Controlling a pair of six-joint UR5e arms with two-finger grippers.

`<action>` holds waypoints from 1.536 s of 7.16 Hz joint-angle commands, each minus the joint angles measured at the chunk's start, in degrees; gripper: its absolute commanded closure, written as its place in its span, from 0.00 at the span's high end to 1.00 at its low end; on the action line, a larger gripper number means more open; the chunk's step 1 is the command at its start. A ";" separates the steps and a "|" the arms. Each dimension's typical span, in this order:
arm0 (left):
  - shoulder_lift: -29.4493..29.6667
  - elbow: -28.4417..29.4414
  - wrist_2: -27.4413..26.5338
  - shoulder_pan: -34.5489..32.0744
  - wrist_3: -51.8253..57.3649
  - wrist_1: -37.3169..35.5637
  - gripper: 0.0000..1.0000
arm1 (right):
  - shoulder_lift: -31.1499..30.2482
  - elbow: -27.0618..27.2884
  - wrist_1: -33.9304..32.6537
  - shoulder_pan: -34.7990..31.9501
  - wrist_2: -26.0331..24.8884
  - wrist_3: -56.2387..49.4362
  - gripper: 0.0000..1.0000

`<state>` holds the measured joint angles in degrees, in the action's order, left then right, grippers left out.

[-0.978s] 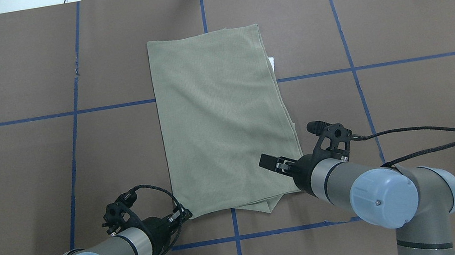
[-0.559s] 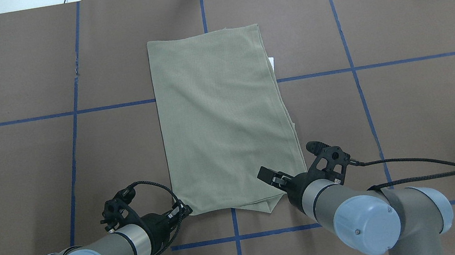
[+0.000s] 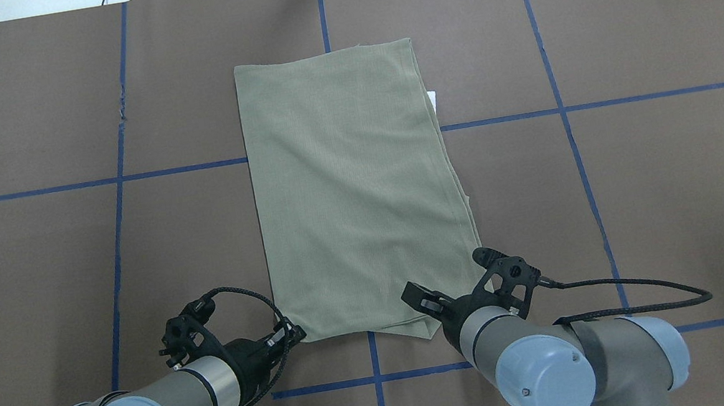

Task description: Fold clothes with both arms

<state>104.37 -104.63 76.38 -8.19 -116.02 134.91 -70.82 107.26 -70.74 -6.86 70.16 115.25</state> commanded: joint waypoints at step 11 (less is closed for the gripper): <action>0.05 0.04 0.00 0.02 0.26 0.00 0.00 | 3.40 -3.28 -0.10 -0.61 -1.43 0.32 0.30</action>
<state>104.41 -104.59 76.38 -8.17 -115.82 134.91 -68.38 104.01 -70.90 -7.27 68.67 115.36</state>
